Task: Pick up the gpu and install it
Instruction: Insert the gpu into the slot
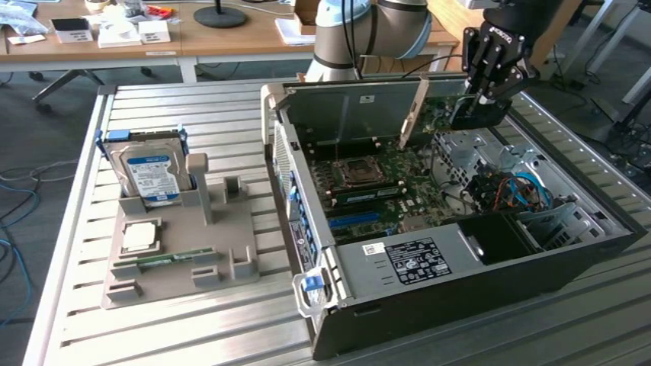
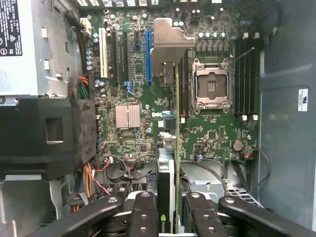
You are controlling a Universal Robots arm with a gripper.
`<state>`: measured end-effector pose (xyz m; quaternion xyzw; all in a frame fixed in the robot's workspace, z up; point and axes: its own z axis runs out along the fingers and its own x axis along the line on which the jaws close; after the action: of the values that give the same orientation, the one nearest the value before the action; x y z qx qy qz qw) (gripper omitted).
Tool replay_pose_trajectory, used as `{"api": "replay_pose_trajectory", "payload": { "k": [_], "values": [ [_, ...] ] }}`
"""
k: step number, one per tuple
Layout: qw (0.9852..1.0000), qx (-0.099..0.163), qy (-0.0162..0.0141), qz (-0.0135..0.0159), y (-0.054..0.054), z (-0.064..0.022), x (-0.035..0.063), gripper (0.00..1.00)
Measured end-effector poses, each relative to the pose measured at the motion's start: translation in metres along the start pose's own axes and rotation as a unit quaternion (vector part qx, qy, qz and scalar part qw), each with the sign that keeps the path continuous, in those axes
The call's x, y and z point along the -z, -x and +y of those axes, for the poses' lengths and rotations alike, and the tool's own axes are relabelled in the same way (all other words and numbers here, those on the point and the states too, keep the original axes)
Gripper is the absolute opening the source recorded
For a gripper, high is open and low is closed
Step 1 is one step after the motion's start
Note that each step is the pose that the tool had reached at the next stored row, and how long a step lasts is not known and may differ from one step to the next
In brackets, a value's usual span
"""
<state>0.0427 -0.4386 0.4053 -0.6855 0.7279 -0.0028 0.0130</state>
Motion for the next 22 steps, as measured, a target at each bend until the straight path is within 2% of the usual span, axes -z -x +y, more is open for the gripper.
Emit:
{"api": "replay_pose_trajectory", "payload": {
  "k": [2,4,8,11,22],
  "values": [
    [1.0000,0.000,0.0000,-0.0004,0.0000,0.0000,-0.0001,0.27],
    [1.0000,0.000,0.0002,-0.0053,0.0000,0.0004,-0.0001,0.27],
    [1.0000,-0.001,0.0005,-0.0095,0.0000,0.0008,-0.0001,0.27],
    [0.9999,-0.002,0.0005,-0.0102,-0.0004,0.0015,-0.0009,0.27],
    [0.9999,-0.004,0.0005,-0.0101,-0.0009,0.0022,-0.0022,0.27]
  ]
}}
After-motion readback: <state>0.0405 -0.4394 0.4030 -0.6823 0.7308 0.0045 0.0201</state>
